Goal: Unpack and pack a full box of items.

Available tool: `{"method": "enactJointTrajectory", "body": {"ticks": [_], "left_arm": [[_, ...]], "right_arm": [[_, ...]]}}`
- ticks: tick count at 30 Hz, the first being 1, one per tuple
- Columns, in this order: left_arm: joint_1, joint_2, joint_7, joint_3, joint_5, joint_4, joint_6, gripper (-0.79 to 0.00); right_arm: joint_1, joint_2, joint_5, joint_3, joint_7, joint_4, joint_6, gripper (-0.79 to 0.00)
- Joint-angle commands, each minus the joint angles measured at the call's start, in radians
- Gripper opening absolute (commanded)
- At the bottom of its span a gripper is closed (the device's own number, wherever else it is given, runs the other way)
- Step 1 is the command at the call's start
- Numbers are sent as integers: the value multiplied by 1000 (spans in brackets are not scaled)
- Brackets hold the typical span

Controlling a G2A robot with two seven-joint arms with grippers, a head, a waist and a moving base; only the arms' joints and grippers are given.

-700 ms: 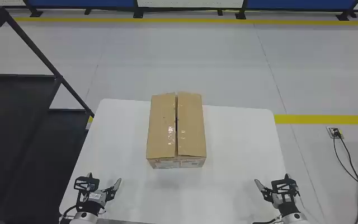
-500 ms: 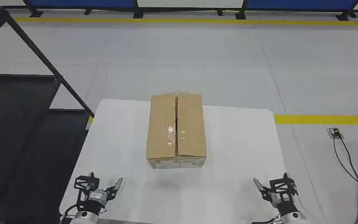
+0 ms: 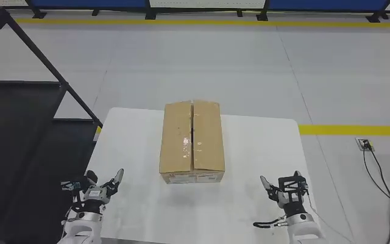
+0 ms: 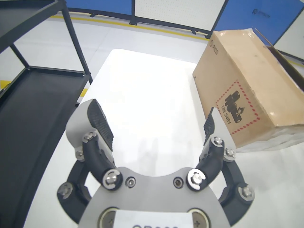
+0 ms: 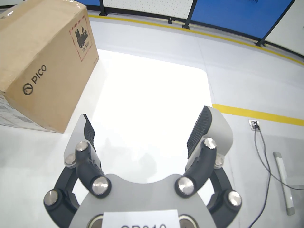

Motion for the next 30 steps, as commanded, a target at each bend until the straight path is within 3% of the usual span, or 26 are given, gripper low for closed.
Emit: {"method": "enactJointTrajectory", "body": {"ticks": [1,13,25,30], "left_arm": [[0,0,-1,0,1,-1,0,0],[-4,-1,-13,4,-13,3,-3,0],[-229,-20,-92,162,78,189,33,0],[-257,-27,-105,194,75,210,46,0]], "right_arm": [[-1,0,-2,1,-28,3,-1,0],[0,1,-20,-5,-39,-1,-13,0],[42,-11,-304,-159,-112,-39,-33,0],[42,-11,-304,-159,-112,-39,-33,0]]}}
